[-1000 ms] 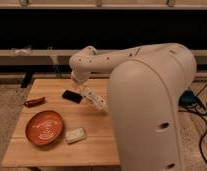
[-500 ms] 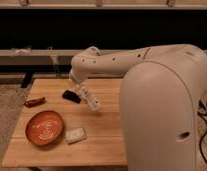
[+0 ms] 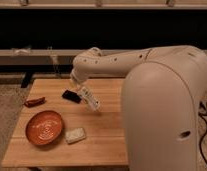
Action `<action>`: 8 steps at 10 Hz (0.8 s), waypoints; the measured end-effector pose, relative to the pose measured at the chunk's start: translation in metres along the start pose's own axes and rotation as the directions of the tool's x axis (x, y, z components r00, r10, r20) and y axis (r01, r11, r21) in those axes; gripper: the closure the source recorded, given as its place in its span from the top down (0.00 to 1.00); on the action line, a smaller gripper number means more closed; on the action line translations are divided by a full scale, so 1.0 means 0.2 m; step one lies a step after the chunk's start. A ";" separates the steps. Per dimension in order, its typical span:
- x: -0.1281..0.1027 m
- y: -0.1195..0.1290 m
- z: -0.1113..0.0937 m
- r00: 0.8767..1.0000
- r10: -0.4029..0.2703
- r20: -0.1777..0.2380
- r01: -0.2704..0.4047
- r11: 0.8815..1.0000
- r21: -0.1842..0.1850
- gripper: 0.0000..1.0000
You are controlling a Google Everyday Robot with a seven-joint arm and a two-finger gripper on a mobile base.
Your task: Stand the bottle upright
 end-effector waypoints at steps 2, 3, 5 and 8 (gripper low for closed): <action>0.00 0.00 0.01 1.000 0.000 -0.001 0.000 1.000 -0.001 0.16; 0.00 0.00 0.01 1.000 0.000 -0.001 0.000 1.000 -0.001 0.16; 0.00 0.00 0.01 1.000 0.001 -0.001 -0.001 1.000 -0.003 0.16; -0.09 -0.07 0.05 0.983 -0.116 0.145 0.123 0.992 -0.040 0.16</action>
